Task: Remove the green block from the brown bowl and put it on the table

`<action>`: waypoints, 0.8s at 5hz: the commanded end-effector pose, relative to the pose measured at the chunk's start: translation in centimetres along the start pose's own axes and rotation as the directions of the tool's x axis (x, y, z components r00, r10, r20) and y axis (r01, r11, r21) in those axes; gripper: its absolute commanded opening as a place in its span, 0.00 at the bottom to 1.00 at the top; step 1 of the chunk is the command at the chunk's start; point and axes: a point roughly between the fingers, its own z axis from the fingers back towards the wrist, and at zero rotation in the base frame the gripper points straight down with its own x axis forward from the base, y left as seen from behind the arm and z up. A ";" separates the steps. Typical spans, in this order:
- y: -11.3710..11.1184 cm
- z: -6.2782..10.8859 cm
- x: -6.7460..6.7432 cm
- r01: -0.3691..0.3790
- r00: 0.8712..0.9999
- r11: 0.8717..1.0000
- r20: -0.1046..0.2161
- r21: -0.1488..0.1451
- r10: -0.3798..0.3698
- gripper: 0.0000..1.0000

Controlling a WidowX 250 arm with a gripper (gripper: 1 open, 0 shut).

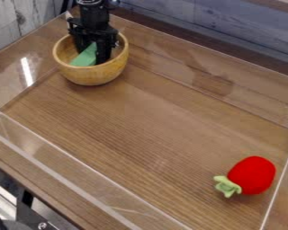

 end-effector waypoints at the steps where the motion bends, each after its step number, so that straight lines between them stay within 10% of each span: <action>1: 0.0 3.2 0.3 -0.006 0.998 1.000 0.069 0.004 0.005 0.00; 4: -0.4 6.2 0.2 -0.020 0.992 1.000 0.124 -0.010 0.021 0.00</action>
